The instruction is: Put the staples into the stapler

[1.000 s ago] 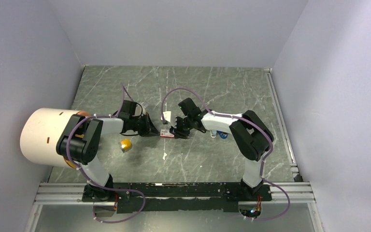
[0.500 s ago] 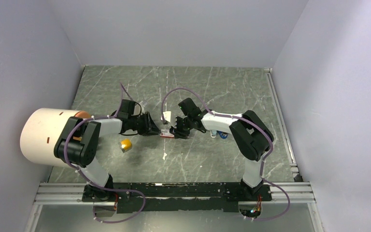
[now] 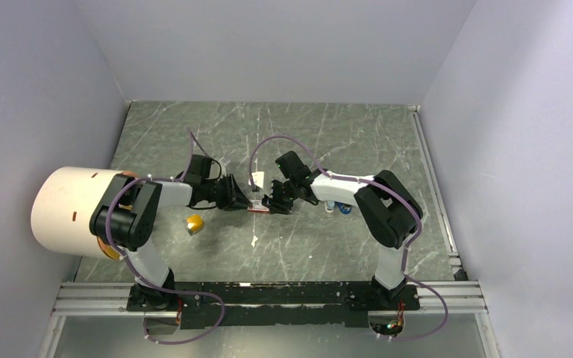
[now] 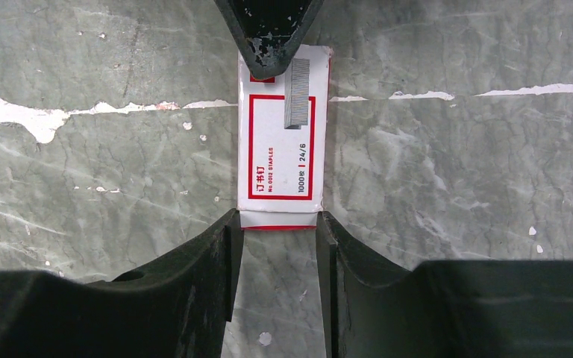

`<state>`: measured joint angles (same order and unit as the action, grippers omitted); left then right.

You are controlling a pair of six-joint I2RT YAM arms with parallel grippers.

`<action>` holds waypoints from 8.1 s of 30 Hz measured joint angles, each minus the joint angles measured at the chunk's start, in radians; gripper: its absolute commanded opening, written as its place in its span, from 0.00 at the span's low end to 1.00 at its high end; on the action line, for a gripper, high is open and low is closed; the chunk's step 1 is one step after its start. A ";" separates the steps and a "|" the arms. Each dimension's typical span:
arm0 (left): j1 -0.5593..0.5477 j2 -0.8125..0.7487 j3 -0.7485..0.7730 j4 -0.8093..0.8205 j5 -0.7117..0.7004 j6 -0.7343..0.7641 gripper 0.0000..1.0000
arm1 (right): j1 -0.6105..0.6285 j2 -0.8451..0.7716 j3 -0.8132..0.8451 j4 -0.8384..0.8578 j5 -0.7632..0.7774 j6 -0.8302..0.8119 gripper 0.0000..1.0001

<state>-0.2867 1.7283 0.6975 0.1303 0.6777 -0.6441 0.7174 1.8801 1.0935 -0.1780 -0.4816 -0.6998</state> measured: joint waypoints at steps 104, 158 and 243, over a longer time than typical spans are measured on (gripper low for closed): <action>-0.005 -0.267 -0.064 -0.125 -0.382 -0.004 0.54 | 0.212 0.083 0.275 -0.332 0.843 1.283 0.20; -0.012 -0.222 -0.041 -0.179 -0.394 0.037 0.44 | 0.112 -0.017 0.101 -0.340 0.846 1.266 0.36; -0.371 -0.282 0.112 -0.367 -0.889 0.008 0.38 | 0.042 -0.077 -0.027 -0.156 0.452 1.218 0.18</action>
<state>-0.6579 1.4467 0.8093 -0.2367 -0.2111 -0.6361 0.7589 1.8027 1.0664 -0.3344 -0.0296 0.5182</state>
